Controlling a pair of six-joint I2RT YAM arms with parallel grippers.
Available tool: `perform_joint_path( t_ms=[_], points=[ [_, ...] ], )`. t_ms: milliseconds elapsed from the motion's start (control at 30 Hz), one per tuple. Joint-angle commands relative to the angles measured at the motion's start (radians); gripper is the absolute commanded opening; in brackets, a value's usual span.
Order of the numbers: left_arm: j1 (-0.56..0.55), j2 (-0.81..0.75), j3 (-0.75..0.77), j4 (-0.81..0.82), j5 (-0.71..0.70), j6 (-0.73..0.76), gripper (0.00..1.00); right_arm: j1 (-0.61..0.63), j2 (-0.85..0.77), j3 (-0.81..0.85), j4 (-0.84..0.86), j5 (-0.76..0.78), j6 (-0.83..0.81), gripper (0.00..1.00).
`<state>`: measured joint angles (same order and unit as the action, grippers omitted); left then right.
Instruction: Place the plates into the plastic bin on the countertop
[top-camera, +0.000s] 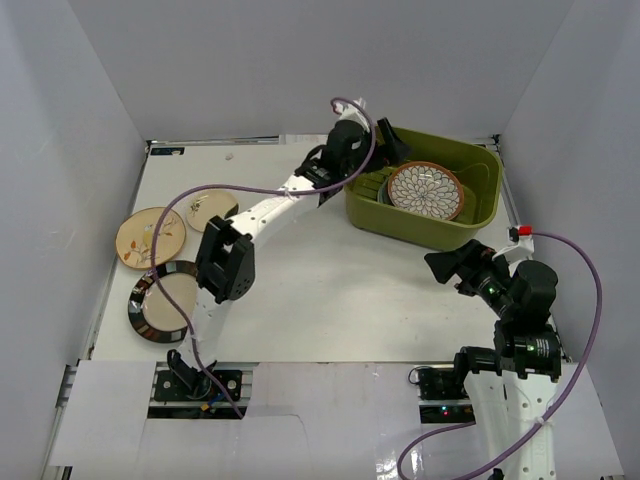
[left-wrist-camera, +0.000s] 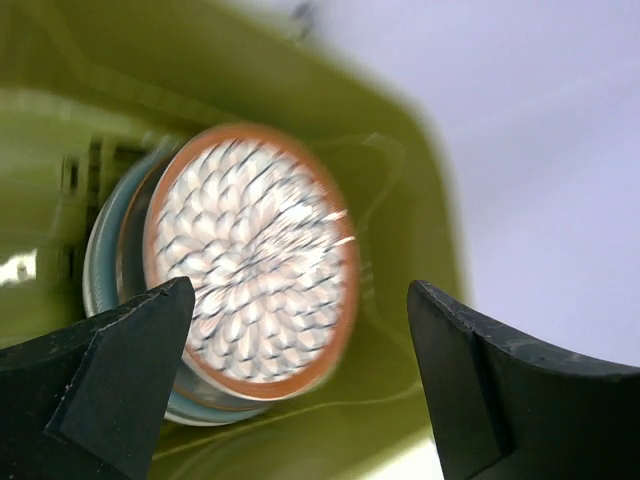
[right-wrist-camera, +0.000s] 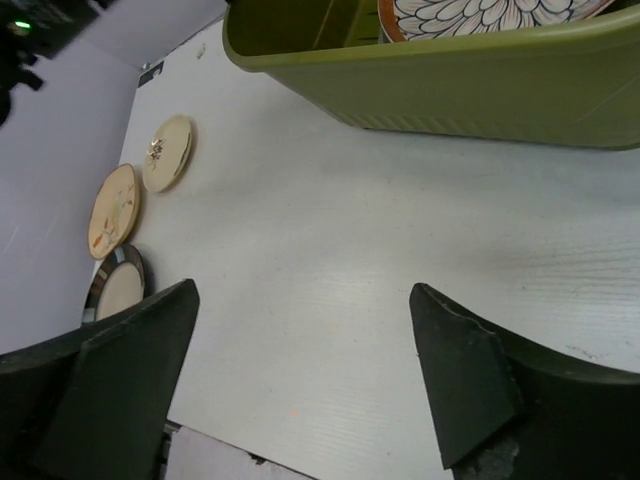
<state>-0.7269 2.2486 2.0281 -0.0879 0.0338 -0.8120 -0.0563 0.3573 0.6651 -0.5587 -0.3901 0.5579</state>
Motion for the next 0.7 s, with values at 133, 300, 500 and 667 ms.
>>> perform_joint_path(
  t_ms=[133, 300, 500, 667],
  points=[
    [0.024, -0.372, -0.029, -0.006, -0.064, 0.200, 0.98, 0.006, 0.022, -0.028, 0.091, -0.079, 0.040, 0.90],
    [0.050, -0.541, -0.086, -0.102, -0.165, 0.332, 0.98, 0.006, 0.058, -0.064, 0.161, -0.136, 0.056, 0.90],
    [0.076, -0.816, -0.353, -0.121, -0.326, 0.398, 0.98, 0.018, 0.137, -0.078, 0.246, -0.185, 0.073, 0.90],
    [0.177, -1.036, -0.665, -0.233, -0.451, 0.320, 0.98, 0.253, 0.186, -0.070, 0.348, -0.066, 0.146, 0.91]
  ],
)
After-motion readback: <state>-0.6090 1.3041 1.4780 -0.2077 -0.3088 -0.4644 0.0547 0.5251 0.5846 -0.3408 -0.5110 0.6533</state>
